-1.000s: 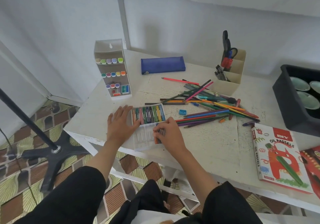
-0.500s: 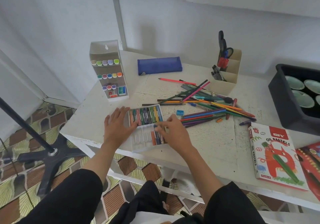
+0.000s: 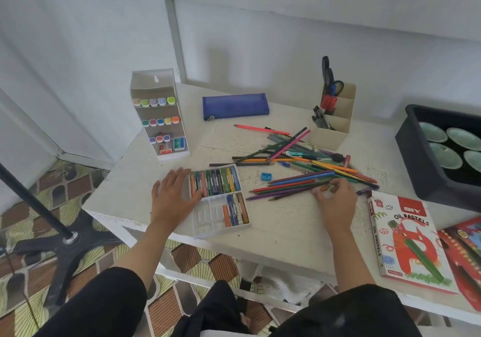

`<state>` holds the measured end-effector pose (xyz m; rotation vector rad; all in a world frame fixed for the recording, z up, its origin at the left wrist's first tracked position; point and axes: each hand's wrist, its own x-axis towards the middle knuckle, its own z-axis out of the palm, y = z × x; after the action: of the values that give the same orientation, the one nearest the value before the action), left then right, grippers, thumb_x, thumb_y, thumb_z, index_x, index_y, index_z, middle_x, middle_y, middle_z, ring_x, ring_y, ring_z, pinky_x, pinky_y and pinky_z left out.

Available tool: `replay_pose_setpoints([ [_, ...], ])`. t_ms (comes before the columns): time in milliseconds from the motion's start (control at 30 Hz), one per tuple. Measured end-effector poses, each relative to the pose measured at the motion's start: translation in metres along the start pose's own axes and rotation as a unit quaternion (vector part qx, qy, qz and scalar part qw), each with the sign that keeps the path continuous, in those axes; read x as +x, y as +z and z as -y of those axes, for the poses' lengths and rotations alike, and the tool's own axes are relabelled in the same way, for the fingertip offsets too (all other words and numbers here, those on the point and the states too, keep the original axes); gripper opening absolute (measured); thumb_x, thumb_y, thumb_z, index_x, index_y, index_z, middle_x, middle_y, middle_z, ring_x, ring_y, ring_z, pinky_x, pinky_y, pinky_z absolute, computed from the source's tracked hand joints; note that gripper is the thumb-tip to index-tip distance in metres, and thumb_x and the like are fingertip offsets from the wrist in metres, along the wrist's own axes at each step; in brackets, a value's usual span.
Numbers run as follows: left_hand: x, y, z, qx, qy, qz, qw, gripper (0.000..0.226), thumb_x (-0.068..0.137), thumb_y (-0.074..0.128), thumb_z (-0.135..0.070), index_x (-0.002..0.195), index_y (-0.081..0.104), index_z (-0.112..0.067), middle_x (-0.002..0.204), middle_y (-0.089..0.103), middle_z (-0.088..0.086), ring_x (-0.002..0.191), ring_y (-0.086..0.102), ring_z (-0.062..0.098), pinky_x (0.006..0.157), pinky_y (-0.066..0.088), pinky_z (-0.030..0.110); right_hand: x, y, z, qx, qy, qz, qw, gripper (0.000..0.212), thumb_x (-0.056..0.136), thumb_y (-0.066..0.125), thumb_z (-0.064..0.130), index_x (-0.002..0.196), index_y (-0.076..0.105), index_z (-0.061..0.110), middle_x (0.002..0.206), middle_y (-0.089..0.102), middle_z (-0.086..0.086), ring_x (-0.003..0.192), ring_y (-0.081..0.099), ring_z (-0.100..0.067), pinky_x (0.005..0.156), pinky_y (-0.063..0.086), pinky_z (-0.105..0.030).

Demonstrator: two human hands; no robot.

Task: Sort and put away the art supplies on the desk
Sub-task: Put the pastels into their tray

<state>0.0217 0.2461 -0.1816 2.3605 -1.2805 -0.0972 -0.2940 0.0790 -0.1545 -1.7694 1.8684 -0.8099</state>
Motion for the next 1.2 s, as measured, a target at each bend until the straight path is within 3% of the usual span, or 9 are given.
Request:
replay_pose_setpoints([
  [167, -0.001, 0.000, 0.001, 0.001, 0.001, -0.001, 1.000, 0.061, 0.088, 0.057, -0.050, 0.141, 0.040, -0.025, 0.150, 0.037, -0.003, 0.143, 0.024, 0.019, 0.116, 0.013, 0.047, 0.005, 0.006, 0.002, 0.015, 0.024, -0.030, 0.999, 0.028, 0.078, 0.074, 0.020, 0.098, 0.055, 0.013, 0.101, 0.059, -0.010, 0.096, 0.054, -0.028, 0.078, 0.047, -0.040],
  [267, 0.000, 0.000, 0.001, 0.007, 0.001, 0.000, 1.000, 0.062, 0.088, 0.056, -0.051, 0.141, 0.040, -0.025, 0.151, 0.036, -0.003, 0.143, 0.024, 0.018, 0.116, 0.014, 0.047, 0.005, 0.006, -0.001, 0.043, 0.028, -0.054, 0.997, 0.018, 0.083, 0.067, 0.011, 0.099, 0.058, 0.011, 0.095, 0.063, -0.009, 0.091, 0.058, -0.026, 0.072, 0.044, -0.031],
  [467, 0.000, 0.000, 0.001, 0.008, 0.004, 0.000, 1.000, 0.062, 0.088, 0.057, -0.050, 0.141, 0.040, -0.024, 0.150, 0.037, -0.002, 0.143, 0.025, 0.019, 0.116, 0.014, 0.048, -0.008, -0.001, 0.001, 0.134, 0.043, -0.078, 0.987, 0.018, 0.083, 0.068, 0.008, 0.099, 0.060, 0.010, 0.090, 0.066, -0.008, 0.081, 0.062, -0.021, 0.068, 0.046, -0.024],
  [600, 0.000, 0.001, 0.001, 0.006, 0.004, 0.003, 1.000, 0.062, 0.088, 0.055, -0.053, 0.141, 0.040, -0.024, 0.150, 0.037, -0.002, 0.143, 0.024, 0.019, 0.116, 0.013, 0.048, -0.018, -0.008, 0.011, 0.216, 0.031, -0.088, 0.972, 0.023, 0.080, 0.069, 0.001, 0.101, 0.061, 0.007, 0.087, 0.063, -0.004, 0.079, 0.061, -0.016, 0.061, 0.043, -0.007],
  [767, 0.000, 0.000, 0.000, 0.006, 0.003, 0.002, 1.000, 0.061, 0.088, 0.057, -0.050, 0.140, 0.040, -0.024, 0.150, 0.037, -0.001, 0.143, 0.025, 0.020, 0.116, 0.014, 0.048, -0.035, -0.002, 0.039, 0.296, -0.027, 0.003, 0.955, 0.025, 0.077, 0.068, -0.008, 0.093, 0.061, 0.010, 0.082, 0.064, -0.002, 0.076, 0.063, -0.013, 0.069, 0.053, -0.012],
  [900, 0.000, -0.001, 0.000, 0.006, 0.004, 0.003, 1.000, 0.063, 0.087, 0.052, -0.056, 0.140, 0.041, -0.024, 0.149, 0.038, -0.001, 0.142, 0.026, 0.020, 0.116, 0.015, 0.049, -0.055, 0.013, 0.072, 0.300, -0.083, 0.115, 0.943, 0.025, 0.078, 0.069, -0.007, 0.093, 0.061, 0.011, 0.082, 0.065, -0.002, 0.072, 0.064, 0.000, 0.068, 0.052, -0.011],
  [1067, 0.000, -0.001, 0.001, 0.004, 0.000, 0.009, 1.000, 0.073, 0.078, 0.040, -0.063, 0.140, 0.040, -0.025, 0.150, 0.038, -0.002, 0.142, 0.025, 0.019, 0.116, 0.015, 0.048, -0.079, 0.038, 0.103, 0.243, -0.160, 0.260, 0.921, 0.021, 0.078, 0.072, -0.001, 0.088, 0.063, 0.016, 0.079, 0.065, 0.000, 0.069, 0.063, -0.006, 0.067, 0.052, -0.012],
  [1133, 0.000, -0.001, 0.000, 0.006, -0.003, 0.011, 1.000, 0.073, 0.078, 0.039, -0.063, 0.141, 0.039, -0.026, 0.150, 0.037, -0.002, 0.143, 0.024, 0.019, 0.116, 0.014, 0.047, -0.086, 0.050, 0.111, 0.185, -0.201, 0.273, 0.922, 0.016, 0.078, 0.072, 0.005, 0.088, 0.066, 0.015, 0.078, 0.064, 0.004, 0.070, 0.060, -0.002, 0.068, 0.048, -0.010],
  [1200, -0.001, -0.001, 0.000, 0.009, -0.005, 0.013, 1.000, 0.074, 0.078, 0.038, -0.064, 0.141, 0.039, -0.026, 0.151, 0.036, -0.003, 0.143, 0.024, 0.018, 0.116, 0.013, 0.046, -0.089, 0.062, 0.116, 0.106, -0.235, 0.266, 0.929, 0.011, 0.080, 0.072, 0.013, 0.090, 0.069, 0.016, 0.077, 0.061, 0.008, 0.074, 0.055, -0.006, 0.071, 0.047, -0.019],
])
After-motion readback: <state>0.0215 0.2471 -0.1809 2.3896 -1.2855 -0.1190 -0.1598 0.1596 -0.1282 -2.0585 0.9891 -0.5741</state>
